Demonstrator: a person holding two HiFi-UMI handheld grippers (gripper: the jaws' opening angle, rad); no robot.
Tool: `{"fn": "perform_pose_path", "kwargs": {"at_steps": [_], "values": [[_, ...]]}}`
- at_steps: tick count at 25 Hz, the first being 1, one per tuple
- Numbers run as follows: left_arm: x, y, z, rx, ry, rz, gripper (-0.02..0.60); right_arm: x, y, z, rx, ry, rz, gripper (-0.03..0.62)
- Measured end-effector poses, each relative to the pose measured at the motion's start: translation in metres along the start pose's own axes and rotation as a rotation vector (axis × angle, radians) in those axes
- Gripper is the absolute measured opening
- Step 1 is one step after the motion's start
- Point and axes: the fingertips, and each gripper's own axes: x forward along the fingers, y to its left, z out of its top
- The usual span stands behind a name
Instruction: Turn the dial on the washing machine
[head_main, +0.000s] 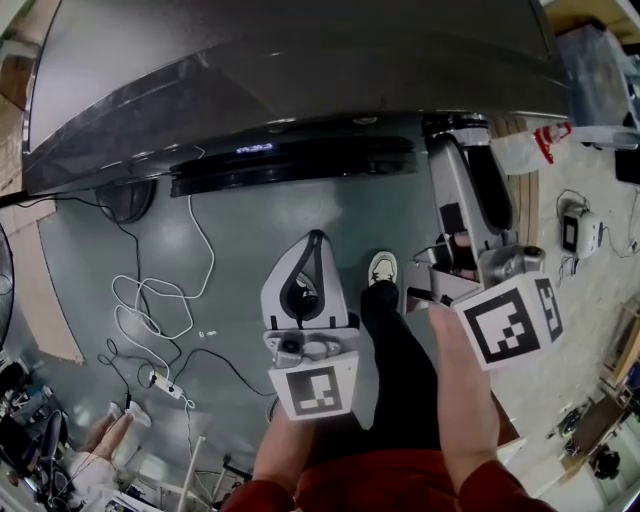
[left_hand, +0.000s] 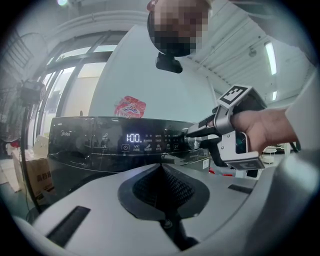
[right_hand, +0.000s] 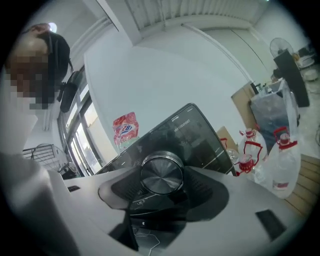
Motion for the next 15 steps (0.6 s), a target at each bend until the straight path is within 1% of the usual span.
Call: {"fn": "perform_pose_path", "kwargs": {"at_steps": [2, 5, 7, 9, 15], "values": [[-0.0002, 0.0005, 0.0019, 0.000, -0.006, 0.001, 0.009, 0.0004, -0.0006, 0.0024, 0.051, 0.006, 0.017, 0.276], [-0.0002, 0.0010, 0.0021, -0.005, -0.012, 0.003, 0.009, -0.0013, -0.0071, 0.0000, 0.223, 0.006, 0.047, 0.276], [0.0001, 0.0007, 0.0012, -0.006, -0.010, 0.003, 0.009, -0.0014, -0.0093, -0.0010, 0.305, 0.000, 0.064, 0.276], [0.0000, 0.0006, -0.0002, -0.006, -0.007, 0.001, 0.009, -0.0008, -0.0091, -0.0019, 0.326, -0.004, 0.070, 0.278], [-0.0007, -0.0022, -0.0003, 0.002, -0.007, -0.008, 0.009, -0.0010, -0.0086, -0.0024, 0.327, -0.003, 0.078, 0.278]]}}
